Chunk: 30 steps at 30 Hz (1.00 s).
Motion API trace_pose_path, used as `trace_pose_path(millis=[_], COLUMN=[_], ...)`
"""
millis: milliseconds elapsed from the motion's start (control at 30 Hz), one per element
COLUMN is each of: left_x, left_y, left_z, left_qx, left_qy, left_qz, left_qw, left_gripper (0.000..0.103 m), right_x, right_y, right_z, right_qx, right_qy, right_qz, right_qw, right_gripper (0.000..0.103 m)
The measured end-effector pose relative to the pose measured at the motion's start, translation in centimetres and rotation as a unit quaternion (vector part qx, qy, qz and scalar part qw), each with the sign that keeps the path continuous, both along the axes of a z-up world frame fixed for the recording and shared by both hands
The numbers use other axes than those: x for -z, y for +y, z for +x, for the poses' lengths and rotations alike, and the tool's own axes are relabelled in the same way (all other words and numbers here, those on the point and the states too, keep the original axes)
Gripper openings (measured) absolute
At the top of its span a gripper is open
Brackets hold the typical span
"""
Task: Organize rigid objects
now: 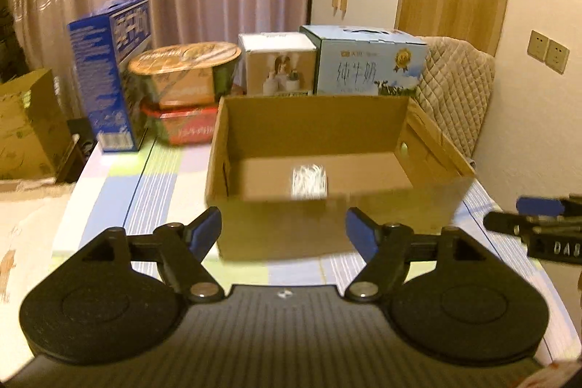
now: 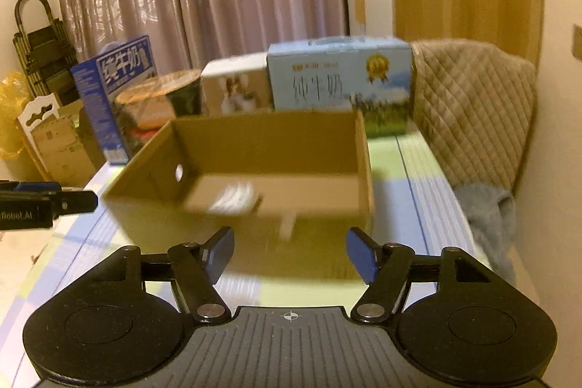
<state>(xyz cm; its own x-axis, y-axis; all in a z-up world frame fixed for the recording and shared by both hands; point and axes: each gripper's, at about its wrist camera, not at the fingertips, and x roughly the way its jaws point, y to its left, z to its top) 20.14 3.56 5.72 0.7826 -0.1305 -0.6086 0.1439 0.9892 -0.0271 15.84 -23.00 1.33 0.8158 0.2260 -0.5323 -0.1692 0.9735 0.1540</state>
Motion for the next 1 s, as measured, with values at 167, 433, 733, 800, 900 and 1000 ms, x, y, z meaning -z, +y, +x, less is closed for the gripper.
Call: trace_pose_path(millis=[167,433,733,800,900,1000], left_x=[-0.1,0.5,1.9,2.1,2.3,2.5], left_y=[1.2,3.5,6.0,6.2,6.4,6.5], left_z=[-5.6,-12.1,-15.9,-16.3,-16.4,-16.5], left_qx=[-0.015,-0.025,-0.012,-0.010,-0.009,-0.001], left_qy=[0.002,0.020,0.035,0.037,0.040,0.040], left_qz=[-0.002,0.010,0.027,0.032,0.032,0.034], left_qw=[0.9999,0.9994,0.9990,0.9988,0.9986,0.9986], left_gripper=[0.078,0.083,0.090,0.091,0.091,0.091], right_x=[1.1,1.2,2.1,2.4,2.6,2.7], right_y=[0.1,0.8,2.1,2.2,2.4,2.4], right_z=[-6.2,-12.6,-15.5,-15.6,-15.7,-15.7], right_qx=[0.002,-0.012,-0.035,-0.037,-0.041,-0.043], right_qy=[0.021,0.011,0.019,0.021,0.024,0.025], right_qz=[0.016,-0.011,-0.018,-0.019,-0.019,-0.019], right_qw=[1.000,1.000,0.999,0.999,0.999,0.999], right_gripper=[0.067,0.069,0.069,0.069,0.069,0.069])
